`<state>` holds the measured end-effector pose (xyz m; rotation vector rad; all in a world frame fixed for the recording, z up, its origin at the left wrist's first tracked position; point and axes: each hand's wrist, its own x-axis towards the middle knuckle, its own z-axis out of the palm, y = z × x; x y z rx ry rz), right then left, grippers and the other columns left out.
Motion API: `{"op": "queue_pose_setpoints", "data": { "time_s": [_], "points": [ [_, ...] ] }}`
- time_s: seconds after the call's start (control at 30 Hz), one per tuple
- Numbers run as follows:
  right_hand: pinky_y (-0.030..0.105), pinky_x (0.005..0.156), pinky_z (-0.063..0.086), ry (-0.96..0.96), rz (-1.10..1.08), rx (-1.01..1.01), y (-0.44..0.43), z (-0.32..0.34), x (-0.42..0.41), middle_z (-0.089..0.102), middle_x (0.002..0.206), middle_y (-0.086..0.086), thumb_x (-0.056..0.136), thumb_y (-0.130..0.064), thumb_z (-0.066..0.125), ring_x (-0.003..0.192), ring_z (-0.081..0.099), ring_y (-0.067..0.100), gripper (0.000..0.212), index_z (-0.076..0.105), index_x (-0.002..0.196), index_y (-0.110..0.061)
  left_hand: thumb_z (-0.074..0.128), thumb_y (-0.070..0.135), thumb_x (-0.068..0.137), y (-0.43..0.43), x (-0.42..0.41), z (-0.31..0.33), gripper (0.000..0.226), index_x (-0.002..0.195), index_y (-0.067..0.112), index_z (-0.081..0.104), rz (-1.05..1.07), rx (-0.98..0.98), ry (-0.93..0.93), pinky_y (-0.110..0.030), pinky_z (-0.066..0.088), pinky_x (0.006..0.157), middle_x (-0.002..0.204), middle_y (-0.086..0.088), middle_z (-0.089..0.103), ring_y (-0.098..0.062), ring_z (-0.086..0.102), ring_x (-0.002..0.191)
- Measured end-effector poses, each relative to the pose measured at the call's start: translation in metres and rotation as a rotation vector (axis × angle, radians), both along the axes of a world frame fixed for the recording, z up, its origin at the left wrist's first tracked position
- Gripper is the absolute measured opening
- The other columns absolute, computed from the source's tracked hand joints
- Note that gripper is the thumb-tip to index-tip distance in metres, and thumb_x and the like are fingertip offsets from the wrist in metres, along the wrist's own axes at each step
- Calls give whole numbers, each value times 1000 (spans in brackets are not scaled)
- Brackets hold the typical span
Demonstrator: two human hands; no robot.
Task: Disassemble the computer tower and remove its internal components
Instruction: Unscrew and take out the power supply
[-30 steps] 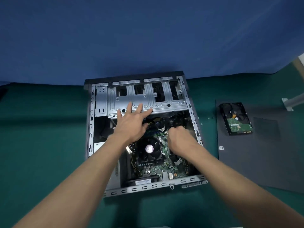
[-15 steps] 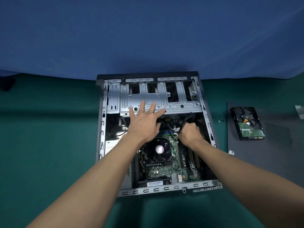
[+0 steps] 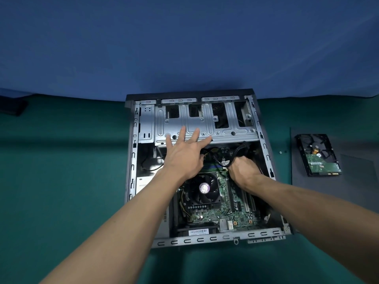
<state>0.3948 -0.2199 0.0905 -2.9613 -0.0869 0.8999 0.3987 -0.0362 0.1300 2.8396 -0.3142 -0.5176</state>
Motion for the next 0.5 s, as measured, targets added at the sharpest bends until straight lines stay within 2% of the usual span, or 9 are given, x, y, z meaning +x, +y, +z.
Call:
{"op": "queue_pose_setpoints", "data": {
  "time_s": [0.07, 0.17, 0.23, 0.3, 0.4, 0.5],
  "points": [
    [30, 74, 57, -3, 36, -4, -1, 1, 0, 71, 84, 9, 96, -6, 41, 77, 69, 22, 31, 71, 90, -4, 47, 29, 98, 0, -1, 0, 63, 150, 43, 16, 0, 4, -9, -66, 0, 111, 161, 3, 6, -33, -4, 148],
    [31, 83, 54, -19, 28, 4, -3, 2, 12, 70, 95, 12, 96, -3, 36, 89, 67, 25, 30, 66, 98, -1, 48, 29, 97, 0, 0, 0, 63, 150, 43, 16, 1, 1, -12, -66, 0, 112, 161, 3, 6, -33, -3, 148],
    [32, 84, 53, -39, 31, 3, -4, 2, 15, 69, 96, 13, 95, -2, 35, 88, 65, 24, 30, 65, 100, -1, 48, 28, 97, 0, 0, 0, 63, 150, 43, 16, 2, 1, -8, -66, 0, 112, 161, 3, 6, -33, -3, 148],
    [30, 78, 55, -29, 73, -19, -4, -1, 9, 69, 85, 10, 95, -2, 37, 77, 66, 22, 31, 68, 94, -1, 47, 28, 98, 0, -1, 1, 63, 150, 43, 16, 5, 3, -8, -66, 0, 112, 161, 3, 7, -33, -3, 148],
    [24, 66, 54, -5, 150, -70, -4, -4, -2, 58, 68, 4, 96, -4, 40, 61, 58, 18, 31, 70, 91, -3, 46, 27, 98, 0, -1, 1, 63, 150, 44, 16, 11, 1, -8, -65, 0, 113, 161, 3, 7, -32, -4, 148],
    [23, 63, 49, -19, 129, -57, -6, -4, 7, 62, 75, 5, 97, -5, 39, 66, 59, 19, 30, 68, 95, -3, 46, 27, 98, 0, 0, 2, 63, 150, 44, 14, 5, 7, 2, -65, 1, 113, 162, 4, 6, -32, -5, 148]
  ]
}}
